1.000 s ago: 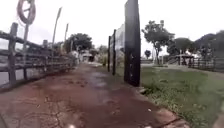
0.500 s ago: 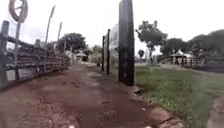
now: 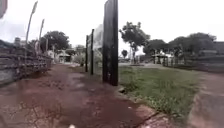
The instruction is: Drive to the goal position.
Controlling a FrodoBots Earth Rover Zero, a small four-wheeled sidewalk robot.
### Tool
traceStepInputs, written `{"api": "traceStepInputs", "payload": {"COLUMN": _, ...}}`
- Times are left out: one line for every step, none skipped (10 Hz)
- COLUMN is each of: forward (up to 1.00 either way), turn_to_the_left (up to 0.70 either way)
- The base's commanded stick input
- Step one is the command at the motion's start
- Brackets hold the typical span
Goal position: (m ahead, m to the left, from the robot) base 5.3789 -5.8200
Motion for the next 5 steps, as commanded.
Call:
{"api": "traceStepInputs", "payload": {"forward": 0.0, "turn_to_the_left": -1.0}}
{"api": "traceStepInputs", "payload": {"forward": 0.0, "turn_to_the_left": -1.0}}
{"api": "traceStepInputs", "payload": {"forward": 0.0, "turn_to_the_left": -1.0}}
{"api": "traceStepInputs", "payload": {"forward": 0.0, "turn_to_the_left": -1.0}}
{"api": "traceStepInputs", "payload": {"forward": 0.0, "turn_to_the_left": -1.0}}
